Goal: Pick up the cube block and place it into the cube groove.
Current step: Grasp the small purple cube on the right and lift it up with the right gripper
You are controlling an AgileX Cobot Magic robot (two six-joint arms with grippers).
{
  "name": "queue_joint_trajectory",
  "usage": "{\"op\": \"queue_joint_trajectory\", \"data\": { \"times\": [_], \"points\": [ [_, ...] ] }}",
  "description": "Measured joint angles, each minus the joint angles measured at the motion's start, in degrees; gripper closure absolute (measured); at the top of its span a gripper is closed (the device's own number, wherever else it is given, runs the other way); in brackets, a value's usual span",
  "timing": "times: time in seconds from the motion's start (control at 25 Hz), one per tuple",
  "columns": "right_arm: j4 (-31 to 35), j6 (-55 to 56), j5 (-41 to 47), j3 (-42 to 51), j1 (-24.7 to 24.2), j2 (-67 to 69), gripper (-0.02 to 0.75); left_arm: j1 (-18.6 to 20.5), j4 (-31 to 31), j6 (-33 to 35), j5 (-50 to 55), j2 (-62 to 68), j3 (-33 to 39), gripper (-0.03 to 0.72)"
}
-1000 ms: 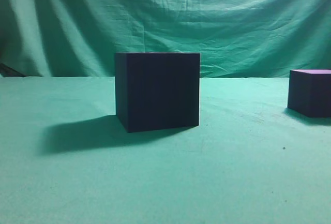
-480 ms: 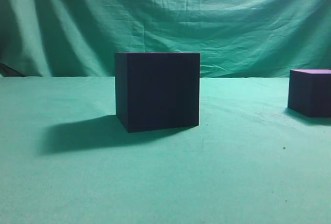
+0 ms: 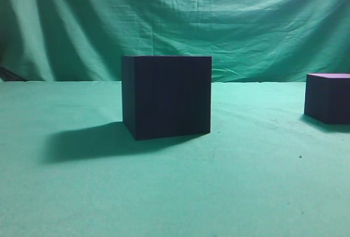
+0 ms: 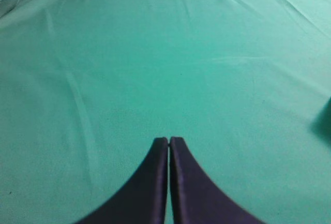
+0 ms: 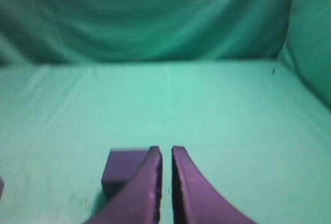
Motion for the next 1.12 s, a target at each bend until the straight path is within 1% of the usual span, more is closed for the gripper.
{"op": "queue_joint_trajectory", "data": {
  "times": [0.16,0.28,0.4,0.48,0.52,0.6,0.72,0.88,0.92,1.0,1.12],
  "points": [
    [0.65,-0.01,6.76,-4.45,0.0,12.22,0.69,0.0,0.0,0.0,0.0,0.0,0.0,0.688],
    [3.05,0.5,11.04,-7.26,0.0,21.15,0.69,0.0,0.0,0.0,0.0,0.0,0.0,0.688],
    [6.75,0.49,17.72,-11.36,0.0,29.96,0.69,0.0,0.0,0.0,0.0,0.0,0.0,0.688],
    [8.06,-1.93,21.7,-14.9,0.0,34.94,0.69,0.0,0.0,0.0,0.0,0.0,0.0,0.688],
    [8.21,-4.59,23.7,-17.16,0.0,37.58,0.738,0.0,0.0,0.0,0.0,0.0,0.0,0.688],
    [8.46,-8.51,27.12,-22.08,0.0,42.25,0.738,0.0,0.0,0.0,0.0,0.0,0.0,0.688],
    [8.66,-9.75,30.99,-29.0,0.0,48.85,0.738,0.0,0.0,0.0,0.0,0.0,0.0,0.688],
    [8.66,-8.61,35.65,-36.95,0.0,56.41,0.738,0.0,0.0,0.0,0.0,0.0,0.0,0.688],
    [8.39,-8.11,36.75,-38.5,0.11,58.08,0.738,0.0,0.0,0.0,0.0,0.0,0.0,0.688],
    [6.19,-6.42,38.13,-42.12,1.84,60.85,0.738,0.0,0.0,0.0,0.0,0.0,0.0,0.688],
    [-0.69,-1.28,39.67,-46.79,6.71,64.47,0.738,0.0,0.0,0.0,0.0,0.0,0.0,0.688]
  ]
}}
